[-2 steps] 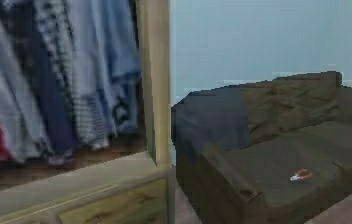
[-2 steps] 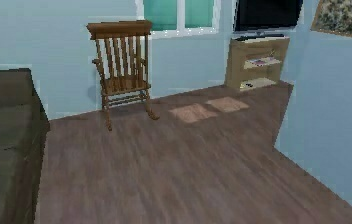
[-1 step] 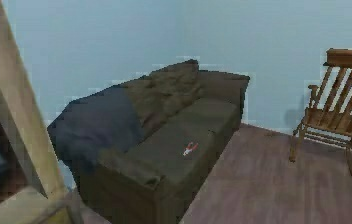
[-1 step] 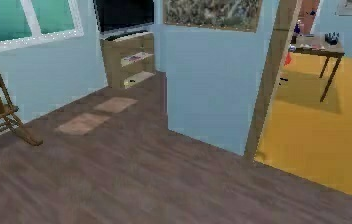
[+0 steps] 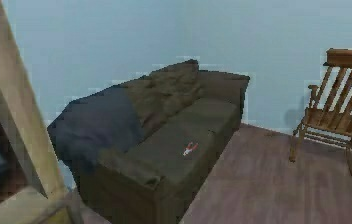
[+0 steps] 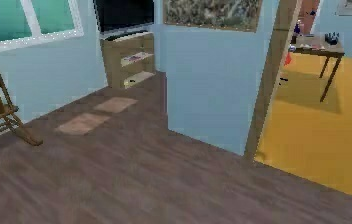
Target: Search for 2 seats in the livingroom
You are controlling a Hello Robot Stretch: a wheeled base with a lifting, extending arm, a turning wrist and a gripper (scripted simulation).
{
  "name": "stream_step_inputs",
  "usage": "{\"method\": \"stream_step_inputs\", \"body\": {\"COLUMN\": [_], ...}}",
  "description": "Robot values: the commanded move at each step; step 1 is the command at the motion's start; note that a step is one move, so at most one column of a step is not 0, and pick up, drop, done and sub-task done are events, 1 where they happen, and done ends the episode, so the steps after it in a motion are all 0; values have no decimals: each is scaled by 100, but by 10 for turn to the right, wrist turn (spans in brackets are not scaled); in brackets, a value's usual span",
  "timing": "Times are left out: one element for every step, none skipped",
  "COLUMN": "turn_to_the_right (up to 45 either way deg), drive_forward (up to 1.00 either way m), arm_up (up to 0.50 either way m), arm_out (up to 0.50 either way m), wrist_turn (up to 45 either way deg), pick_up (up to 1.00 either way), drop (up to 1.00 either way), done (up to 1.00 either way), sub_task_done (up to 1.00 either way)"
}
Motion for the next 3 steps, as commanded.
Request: {"method": "stream_step_inputs", "body": {"turn_to_the_right": [450, 60, 0], "drive_forward": [0, 0, 40], "arm_up": [0, 0, 0], "arm_out": [0, 0, 0], "wrist_turn": [0, 0, 0], "pick_up": [0, 0, 0], "drop": [0, 0, 0], "done": [0, 0, 0], "sub_task_done": [0, 0, 0]}}
